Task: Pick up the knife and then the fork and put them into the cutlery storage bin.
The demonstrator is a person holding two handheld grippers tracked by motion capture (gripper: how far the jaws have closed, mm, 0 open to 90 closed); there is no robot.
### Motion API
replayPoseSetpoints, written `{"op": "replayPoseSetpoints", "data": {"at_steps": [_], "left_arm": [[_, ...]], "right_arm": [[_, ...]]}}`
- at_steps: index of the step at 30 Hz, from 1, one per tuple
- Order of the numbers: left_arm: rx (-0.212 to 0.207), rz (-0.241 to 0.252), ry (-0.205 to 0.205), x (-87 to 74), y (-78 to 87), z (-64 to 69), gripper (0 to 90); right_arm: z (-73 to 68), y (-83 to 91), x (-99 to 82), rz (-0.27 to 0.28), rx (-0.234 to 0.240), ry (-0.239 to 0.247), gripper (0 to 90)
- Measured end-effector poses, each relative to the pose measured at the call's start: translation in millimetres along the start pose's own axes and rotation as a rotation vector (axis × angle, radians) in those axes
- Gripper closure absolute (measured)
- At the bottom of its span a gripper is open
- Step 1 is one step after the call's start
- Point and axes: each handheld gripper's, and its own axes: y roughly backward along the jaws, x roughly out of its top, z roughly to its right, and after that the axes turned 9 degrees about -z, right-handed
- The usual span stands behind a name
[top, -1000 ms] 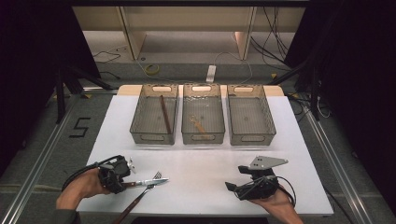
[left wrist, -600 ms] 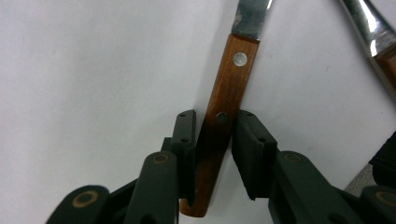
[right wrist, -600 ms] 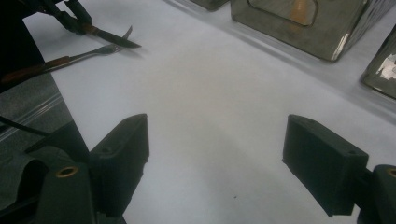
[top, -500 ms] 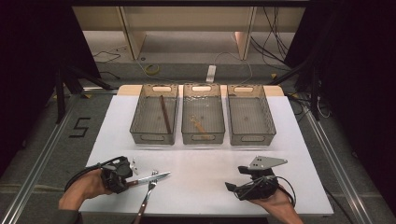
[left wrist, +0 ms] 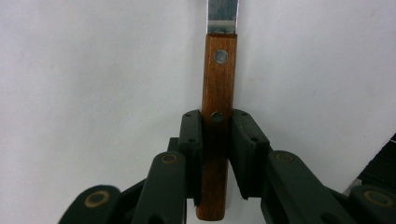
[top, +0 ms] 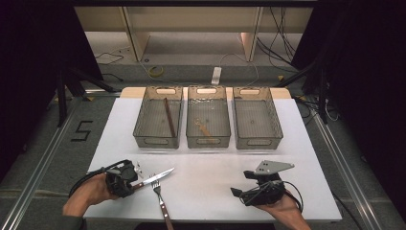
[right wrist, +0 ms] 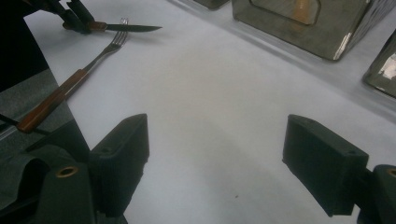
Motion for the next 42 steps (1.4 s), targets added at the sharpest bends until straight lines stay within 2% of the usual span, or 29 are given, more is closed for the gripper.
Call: {"op": "replayPoseSetpoints", "data": {"at_steps": [5, 8, 16, 19, 23, 29, 34, 36, 38, 42], "left_arm": [[-0.010, 0.013, 0.012, 2.0, 0.1, 1.4, 75.2], [-0.004, 0.015, 0.004, 5.4, 0.3, 2.3, 75.3], [-0.015, 0.043, 0.035, 7.0, 1.2, 2.8, 75.5], [-0.012, 0.051, 0.030, 7.0, 3.7, 2.5, 75.5], [-0.018, 0.090, 0.042, 7.1, 9.2, 2.9, 75.7], [-0.032, 0.171, 0.084, 9.6, 20.9, 2.7, 75.7], [-0.044, 0.240, 0.152, 14.1, 31.3, 2.7, 75.7], [-0.055, 0.284, 0.193, 17.7, 36.0, 4.6, 75.7], [-0.052, 0.317, 0.206, 22.4, 40.6, 6.9, 75.7], [-0.079, 0.409, 0.251, 36.2, 45.4, 13.0, 75.7]], "right_arm": [[-0.7, -0.1, 0.1, -0.002, 0.003, 0.001, 23.4], [-0.6, 0.0, 0.1, -0.001, 0.002, -0.002, 23.4], [-0.5, 0.0, 0.0, -0.002, 0.003, -0.001, 23.4], [-0.6, 0.1, 0.1, -0.001, 0.003, -0.001, 23.4], [-0.5, 0.4, 0.1, 0.001, 0.004, 0.000, 23.4], [-0.3, 0.7, 0.2, 0.006, 0.001, 0.000, 23.4], [-0.5, 1.0, 0.4, 0.010, -0.001, -0.002, 23.4], [-0.5, 1.1, 0.5, 0.013, 0.000, -0.005, 23.5], [-0.6, 1.3, 1.0, 0.022, 0.011, -0.015, 24.0], [-2.3, 1.4, 3.9, 0.049, 0.042, -0.052, 25.2]]}}
